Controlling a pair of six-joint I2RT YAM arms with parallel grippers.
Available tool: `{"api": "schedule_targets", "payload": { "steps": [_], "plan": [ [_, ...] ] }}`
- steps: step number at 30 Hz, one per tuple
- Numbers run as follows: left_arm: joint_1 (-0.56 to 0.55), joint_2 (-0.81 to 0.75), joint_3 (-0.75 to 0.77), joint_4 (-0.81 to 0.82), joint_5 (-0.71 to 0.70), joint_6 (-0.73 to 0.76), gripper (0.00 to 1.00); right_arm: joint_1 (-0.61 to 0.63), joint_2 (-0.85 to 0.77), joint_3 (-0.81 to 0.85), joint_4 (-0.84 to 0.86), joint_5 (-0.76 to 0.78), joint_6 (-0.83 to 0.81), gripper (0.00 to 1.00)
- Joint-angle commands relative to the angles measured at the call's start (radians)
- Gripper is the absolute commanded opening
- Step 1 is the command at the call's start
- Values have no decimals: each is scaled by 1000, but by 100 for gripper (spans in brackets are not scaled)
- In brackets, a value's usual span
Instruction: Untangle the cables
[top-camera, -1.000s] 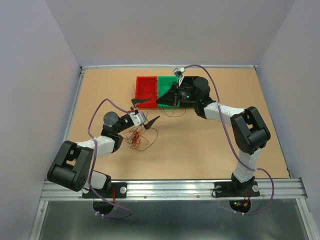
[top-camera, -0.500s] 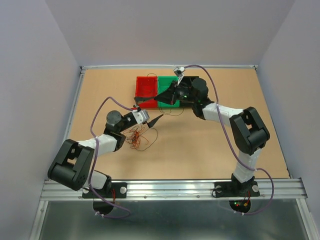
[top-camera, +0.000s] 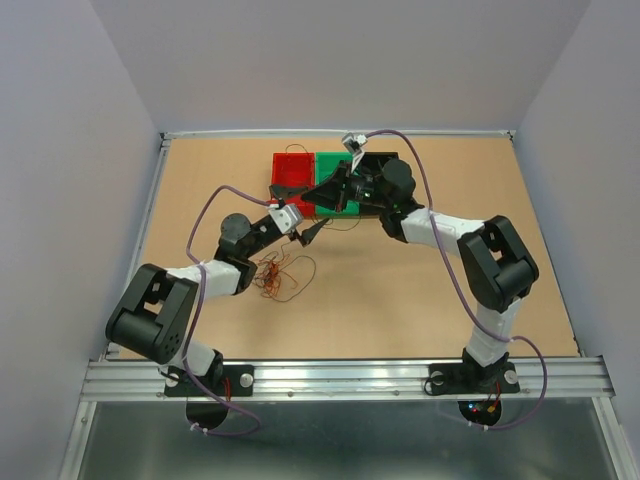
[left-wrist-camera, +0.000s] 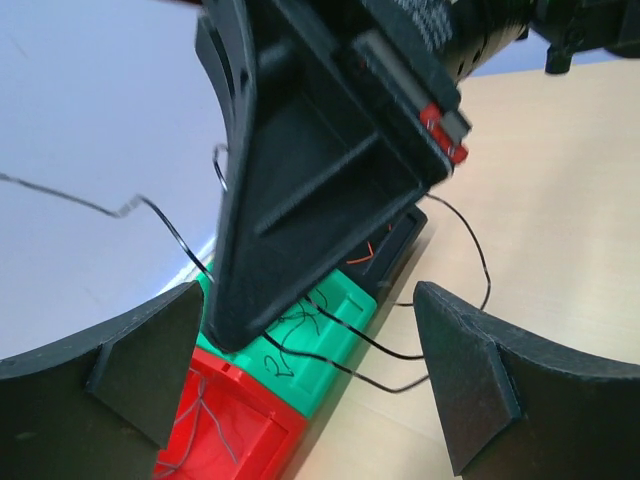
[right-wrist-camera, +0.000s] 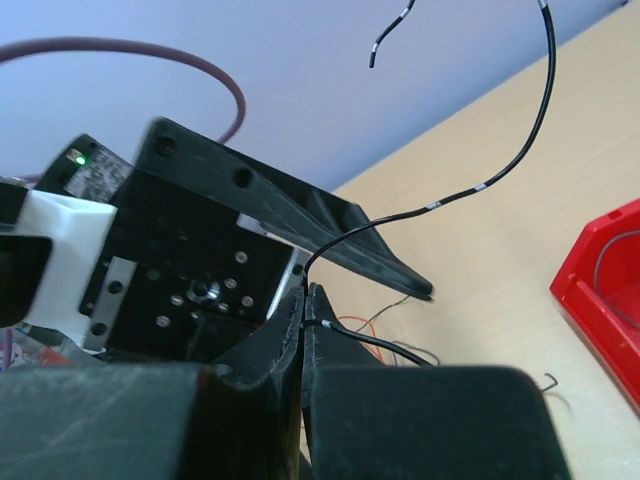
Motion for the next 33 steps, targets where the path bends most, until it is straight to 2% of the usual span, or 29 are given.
{"api": "schedule_targets", "payload": {
  "steps": [1,10,13,14,17,19,22,26,33],
  "plan": [
    [-13,25,43,269,-42,-9,99,9,-73,-16,154,20,6,0],
    [-22,79,82,291,-157,-38,99,9,-124,-84,281,2,104,0],
    [-22,85,107,282,-148,-47,88,9,-112,-90,320,-9,146,1],
    [-22,87,115,269,-141,-43,77,9,-110,-90,329,-18,157,1],
    [-22,88,118,240,-153,-15,63,9,-109,-96,341,-23,178,1],
    [-19,88,106,275,-133,-15,60,9,-107,-96,349,-26,181,1],
    [-19,93,97,292,-122,-12,51,9,-98,-90,358,-34,195,1],
    [-15,94,118,240,-222,46,28,9,-98,-94,377,-43,227,1],
    [7,106,79,358,-334,66,11,3,-55,-75,370,-138,286,1]
  ]
}}
